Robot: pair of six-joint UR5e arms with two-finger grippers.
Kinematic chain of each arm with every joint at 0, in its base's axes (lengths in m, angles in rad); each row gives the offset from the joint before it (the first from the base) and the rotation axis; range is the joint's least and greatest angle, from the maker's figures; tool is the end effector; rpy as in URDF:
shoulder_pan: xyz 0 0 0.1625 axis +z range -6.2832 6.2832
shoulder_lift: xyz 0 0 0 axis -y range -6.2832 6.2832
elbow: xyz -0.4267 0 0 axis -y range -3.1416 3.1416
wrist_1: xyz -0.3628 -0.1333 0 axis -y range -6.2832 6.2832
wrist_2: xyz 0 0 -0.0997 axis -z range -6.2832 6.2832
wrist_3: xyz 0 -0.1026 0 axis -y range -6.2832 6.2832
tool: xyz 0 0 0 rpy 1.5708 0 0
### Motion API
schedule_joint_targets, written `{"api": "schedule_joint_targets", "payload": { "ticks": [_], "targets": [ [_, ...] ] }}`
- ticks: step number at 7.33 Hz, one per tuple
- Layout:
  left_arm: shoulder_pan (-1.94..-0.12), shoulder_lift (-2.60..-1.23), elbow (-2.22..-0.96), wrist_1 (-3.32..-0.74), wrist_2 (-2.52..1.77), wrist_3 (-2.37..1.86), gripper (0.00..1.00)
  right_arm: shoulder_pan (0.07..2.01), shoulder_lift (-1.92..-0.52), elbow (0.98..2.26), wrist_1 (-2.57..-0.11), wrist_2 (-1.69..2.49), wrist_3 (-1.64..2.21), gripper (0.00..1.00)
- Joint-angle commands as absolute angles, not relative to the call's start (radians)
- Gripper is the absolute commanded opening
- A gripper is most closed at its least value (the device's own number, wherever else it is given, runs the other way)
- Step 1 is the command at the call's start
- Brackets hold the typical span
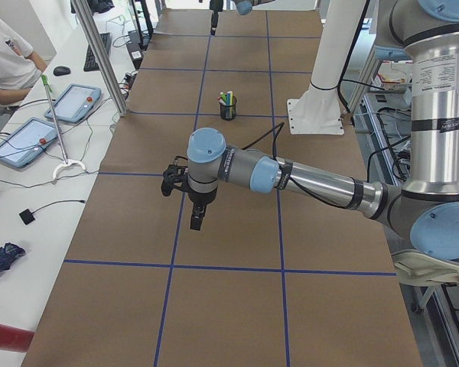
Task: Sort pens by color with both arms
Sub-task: 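Move the right gripper over the black mesh pen cup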
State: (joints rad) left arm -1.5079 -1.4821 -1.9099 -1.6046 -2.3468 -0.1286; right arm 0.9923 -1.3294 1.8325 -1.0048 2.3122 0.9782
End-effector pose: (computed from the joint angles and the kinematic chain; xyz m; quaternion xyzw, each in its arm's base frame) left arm -0.0343 -0.4329 0.5400 0.0947 0.3853 0.0235 0.9176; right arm -0.2385 -0.4822 0.3509 0.1193 -0.5554 -0.0217 0.8227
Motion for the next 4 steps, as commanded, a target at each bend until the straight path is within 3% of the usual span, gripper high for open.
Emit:
{"api": "schedule_joint_targets", "payload": {
  "ticks": [1,3,4],
  "targets": [
    [-1.508,-1.483,-1.910,-1.605,-2.347,-0.129,1.00,0.820,-1.200,1.830,-1.012,2.243,1.025,0.96],
    [-1.508,-1.483,-1.913,-1.605,-2.347,-0.127,1.00,0.680,-1.071,1.829,-1.128,2.067,1.014,0.91],
    [-1.508,-1.483,-1.911,-1.605,-2.347,-0.127,1.00,0.645,-1.046,1.825,-1.138,2.036,0.997,0.79]
  ]
}}
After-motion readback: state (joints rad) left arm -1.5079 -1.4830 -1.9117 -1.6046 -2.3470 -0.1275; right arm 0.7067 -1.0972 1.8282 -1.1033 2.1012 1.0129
